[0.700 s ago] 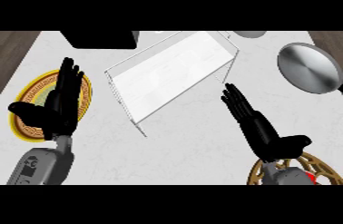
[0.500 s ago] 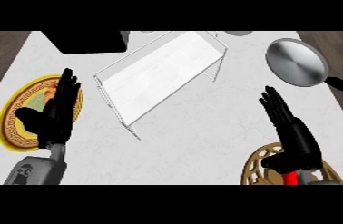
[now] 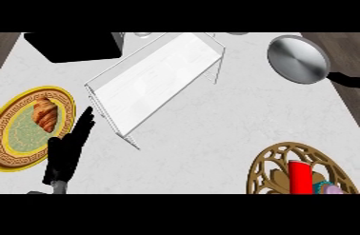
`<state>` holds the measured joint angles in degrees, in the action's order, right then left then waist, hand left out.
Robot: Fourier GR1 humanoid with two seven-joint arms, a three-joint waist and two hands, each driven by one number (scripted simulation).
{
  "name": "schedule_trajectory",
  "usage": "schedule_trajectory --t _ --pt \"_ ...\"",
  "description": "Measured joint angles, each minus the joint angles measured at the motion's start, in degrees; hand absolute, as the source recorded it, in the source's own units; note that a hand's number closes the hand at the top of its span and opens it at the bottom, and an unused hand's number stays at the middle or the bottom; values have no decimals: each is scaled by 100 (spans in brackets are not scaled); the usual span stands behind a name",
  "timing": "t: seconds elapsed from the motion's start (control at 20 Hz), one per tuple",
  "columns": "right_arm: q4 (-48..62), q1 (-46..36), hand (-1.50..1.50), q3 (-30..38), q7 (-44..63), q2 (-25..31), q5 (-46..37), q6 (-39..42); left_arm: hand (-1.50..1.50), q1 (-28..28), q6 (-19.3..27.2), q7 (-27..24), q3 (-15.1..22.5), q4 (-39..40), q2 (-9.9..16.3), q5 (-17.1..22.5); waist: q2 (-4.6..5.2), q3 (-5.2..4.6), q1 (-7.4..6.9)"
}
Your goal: Pick the cupcake from the placemat and place it in the tiered shelf
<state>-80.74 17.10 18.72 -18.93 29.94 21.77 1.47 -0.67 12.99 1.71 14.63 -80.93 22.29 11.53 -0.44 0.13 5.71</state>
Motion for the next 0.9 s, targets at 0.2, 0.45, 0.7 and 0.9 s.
schedule_trajectory --t 0.2,0.45,0.7,0.9 --pt "185 700 -150 468 -1111 141 311 1090 0 -2 -295 -102 89 113 53 -28 9 -4 -210" --pt "-332 1687 -150 778 -1566 491 241 1971 0 93 -401 -80 191 180 -43 -138 22 -17 -353" --pt "-1168 2555 -150 917 -1246 921 -571 1844 0 100 -558 -71 122 166 53 -96 38 -35 -403" --pt "-1828 3039 -150 1237 -641 1209 -1548 1071 0 44 -559 -106 142 126 64 -144 52 -52 -434"
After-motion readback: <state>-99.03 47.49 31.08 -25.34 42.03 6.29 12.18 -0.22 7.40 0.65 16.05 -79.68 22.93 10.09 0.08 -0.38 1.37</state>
